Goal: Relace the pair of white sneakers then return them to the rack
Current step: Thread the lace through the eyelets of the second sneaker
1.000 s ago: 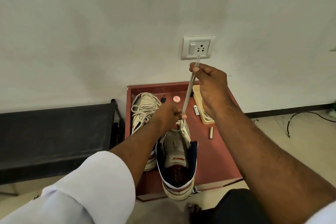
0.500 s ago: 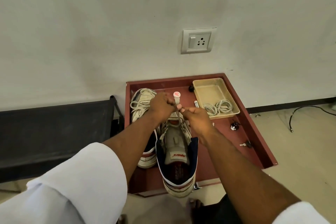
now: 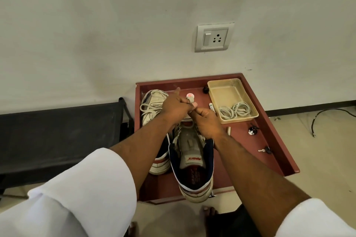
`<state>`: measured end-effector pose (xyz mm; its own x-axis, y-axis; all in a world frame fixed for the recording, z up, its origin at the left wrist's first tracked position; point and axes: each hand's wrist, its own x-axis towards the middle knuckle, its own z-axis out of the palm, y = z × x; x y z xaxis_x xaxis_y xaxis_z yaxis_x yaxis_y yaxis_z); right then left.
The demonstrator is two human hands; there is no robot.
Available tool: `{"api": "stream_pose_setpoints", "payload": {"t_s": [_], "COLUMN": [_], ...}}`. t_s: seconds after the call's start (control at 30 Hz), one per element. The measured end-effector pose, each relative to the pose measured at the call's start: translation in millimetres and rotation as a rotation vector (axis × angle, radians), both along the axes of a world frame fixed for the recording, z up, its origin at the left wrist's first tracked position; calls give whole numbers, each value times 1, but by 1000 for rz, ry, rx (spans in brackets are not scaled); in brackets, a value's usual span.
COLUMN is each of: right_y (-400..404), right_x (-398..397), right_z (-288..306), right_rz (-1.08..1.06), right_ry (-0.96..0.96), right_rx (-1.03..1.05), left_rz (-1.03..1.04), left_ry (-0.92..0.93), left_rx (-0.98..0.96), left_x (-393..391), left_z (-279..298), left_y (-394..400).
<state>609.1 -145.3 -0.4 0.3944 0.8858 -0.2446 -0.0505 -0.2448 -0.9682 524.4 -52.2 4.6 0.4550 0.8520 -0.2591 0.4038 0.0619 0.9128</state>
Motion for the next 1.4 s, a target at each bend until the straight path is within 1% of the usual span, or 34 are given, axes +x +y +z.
{"api": "stream_pose_setpoints", "payload": {"t_s": [0.1, 0.13, 0.2, 0.27, 0.3, 0.37, 0.4, 0.47, 0.53, 0.63, 0.7, 0.8, 0.87, 0.9, 1.0, 1.03, 1.1, 1.17, 1.23, 1.27, 1.3, 1.37, 1.4], "right_y": [2, 3, 4, 6, 7, 7, 7, 8, 7, 8, 7, 8, 15, 21, 30, 30, 31, 31, 33, 33, 33, 30, 27], "right_x": [2, 4, 10, 18, 22, 27, 27, 25, 21, 20, 17, 9, 4, 2, -7, -9, -9, -8, -8, -10, -13, -14, -13], "right_z": [-6, -7, -6, -1, 2, 7, 9, 15, 16, 15, 12, 15, 29, 39, 71, 83, 117, 161, 199, 210, 215, 211, 208], "right_rz": [0, -1, 2, -2, 10, 64, 87, 111, 105, 61, 40, -13, -88, -92, 20, 11, -103, -223, -249, -223, -192, -150, -138], "right_ry": [3, -17, -46, -23, -32, -82, -102, -126, -157, -202, -214, -169, -129, -133, -224, -220, -170, -25, 132, 152, 133, 64, 48], "right_rx": [-6, -23, -62, -79, -95, -130, -150, -186, -197, -171, -168, -146, -94, -67, -27, -4, 98, 279, 430, 444, 419, 323, 291], "left_rz": [15, 1, -67, -207, -314, -541, -620, -688, -699, -648, -652, -668, -697, -711, -725, -719, -702, -699, -714, -727, -741, -789, -794], "left_ry": [20, 59, 218, 420, 487, 516, 525, 597, 685, 744, 774, 838, 896, 921, 926, 920, 911, 921, 929, 922, 905, 863, 814], "left_rx": [35, 80, 217, 374, 431, 481, 490, 553, 616, 594, 567, 550, 524, 523, 547, 562, 581, 554, 527, 520, 502, 424, 389], "left_x": [-4, -7, -19, -33, -37, -41, -41, -38, -34, -31, -29, -25, -21, -20, -19, -20, -19, -17, -15, -15, -15, -17, -19], "left_z": [7, 10, 18, 23, 22, 16, 11, 5, 4, 5, 5, 4, 3, 4, 7, 6, 4, 4, 5, 5, 7, 6, 5], "left_y": [-6, -12, -30, -54, -65, -78, -80, -78, -80, -82, -81, -81, -81, -81, -83, -83, -83, -83, -82, -81, -80, -74, -70]}}
